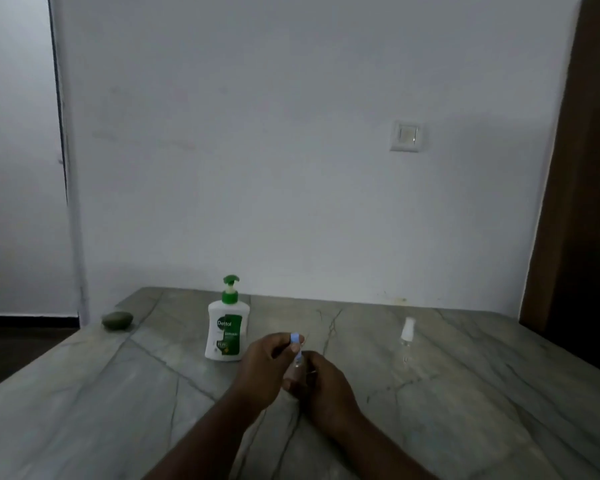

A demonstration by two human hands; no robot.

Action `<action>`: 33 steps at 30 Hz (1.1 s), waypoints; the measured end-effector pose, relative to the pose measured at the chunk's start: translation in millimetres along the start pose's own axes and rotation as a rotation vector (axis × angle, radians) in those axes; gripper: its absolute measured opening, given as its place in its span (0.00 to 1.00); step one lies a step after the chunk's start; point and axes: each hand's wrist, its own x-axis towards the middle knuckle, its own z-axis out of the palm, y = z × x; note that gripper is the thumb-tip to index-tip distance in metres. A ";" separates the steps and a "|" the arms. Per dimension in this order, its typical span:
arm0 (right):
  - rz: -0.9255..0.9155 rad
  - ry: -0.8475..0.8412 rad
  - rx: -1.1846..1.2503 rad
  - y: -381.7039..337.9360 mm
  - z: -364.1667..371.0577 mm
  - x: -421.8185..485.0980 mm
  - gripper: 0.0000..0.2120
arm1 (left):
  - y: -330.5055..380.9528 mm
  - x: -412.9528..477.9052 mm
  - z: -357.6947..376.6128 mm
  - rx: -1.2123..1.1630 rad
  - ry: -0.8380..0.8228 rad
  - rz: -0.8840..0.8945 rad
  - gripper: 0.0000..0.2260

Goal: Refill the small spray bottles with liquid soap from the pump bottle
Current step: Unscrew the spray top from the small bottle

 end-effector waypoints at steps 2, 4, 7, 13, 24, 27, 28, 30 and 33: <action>0.001 -0.023 -0.001 -0.2 0.7 -3.1 0.14 | -2.4 -3.5 -2.5 0.014 -0.039 -0.018 0.10; -0.001 -0.017 -0.008 -0.3 1.7 -6.3 0.12 | -3.8 -5.6 -2.9 0.033 -0.053 -0.021 0.11; -0.007 0.010 -0.019 0.0 4.0 -7.6 0.16 | -3.2 -6.1 -1.5 0.056 -0.027 -0.009 0.09; 0.008 0.046 -0.006 -0.2 5.1 -7.3 0.25 | 1.2 -6.5 5.5 0.160 0.035 0.035 0.05; 0.008 0.015 -0.043 -4.2 -2.6 -12.5 0.17 | -1.4 -16.5 5.9 0.041 -0.047 -0.015 0.10; 0.005 0.016 -0.037 -4.7 -1.3 -12.5 0.21 | -3.1 -16.4 0.4 -0.019 -0.111 -0.052 0.08; 0.007 0.018 -0.033 -3.8 -0.4 -11.6 0.22 | -4.0 -15.8 -1.7 -0.040 -0.113 -0.060 0.08; 0.023 0.030 -0.027 -1.6 0.8 -9.8 0.21 | -6.7 -13.6 -4.8 -0.072 -0.094 -0.064 0.06; 0.042 0.034 -0.041 0.8 2.5 -8.8 0.22 | -8.9 -12.7 -4.1 -0.116 -0.050 -0.086 0.03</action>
